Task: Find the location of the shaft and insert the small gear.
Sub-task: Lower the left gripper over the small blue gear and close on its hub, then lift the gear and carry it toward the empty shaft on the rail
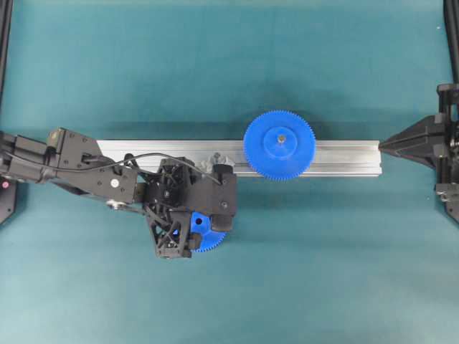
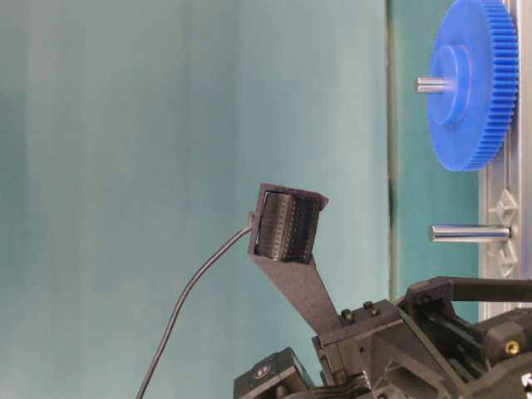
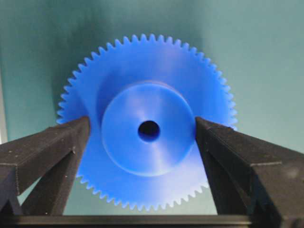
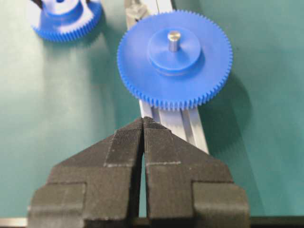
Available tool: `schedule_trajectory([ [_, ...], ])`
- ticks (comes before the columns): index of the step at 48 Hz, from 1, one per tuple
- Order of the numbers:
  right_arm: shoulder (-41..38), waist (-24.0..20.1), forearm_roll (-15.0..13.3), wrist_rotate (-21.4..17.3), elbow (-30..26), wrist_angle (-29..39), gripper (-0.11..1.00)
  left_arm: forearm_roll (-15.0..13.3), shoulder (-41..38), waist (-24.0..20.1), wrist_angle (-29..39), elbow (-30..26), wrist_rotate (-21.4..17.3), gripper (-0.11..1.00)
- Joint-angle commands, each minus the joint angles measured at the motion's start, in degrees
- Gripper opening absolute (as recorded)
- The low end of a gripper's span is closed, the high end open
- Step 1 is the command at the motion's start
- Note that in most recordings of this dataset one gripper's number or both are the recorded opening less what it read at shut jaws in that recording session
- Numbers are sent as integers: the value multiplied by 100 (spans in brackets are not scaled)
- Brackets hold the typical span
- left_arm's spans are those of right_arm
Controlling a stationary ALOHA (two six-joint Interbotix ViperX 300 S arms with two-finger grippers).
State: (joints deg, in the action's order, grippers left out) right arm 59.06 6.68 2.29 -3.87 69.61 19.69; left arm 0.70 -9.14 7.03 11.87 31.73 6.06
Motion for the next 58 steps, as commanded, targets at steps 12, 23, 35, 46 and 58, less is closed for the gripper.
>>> schedule_trajectory([
  [12,9,9,0,-79,-53,-18,2,9,44,35,299,-141,114,92],
  [23,9,9,-9,-79,-44,-18,2,9,44,35,686,-237,290,87],
  [35,9,18,-9,-79,-26,-18,2,9,70,35,677,-325,185,64],
  [46,70,9,-9,-79,-26,-9,2,18,88,35,677,-492,88,64],
  [58,220,18,-9,-79,-9,-9,2,44,439,-9,729,-756,-202,64],
])
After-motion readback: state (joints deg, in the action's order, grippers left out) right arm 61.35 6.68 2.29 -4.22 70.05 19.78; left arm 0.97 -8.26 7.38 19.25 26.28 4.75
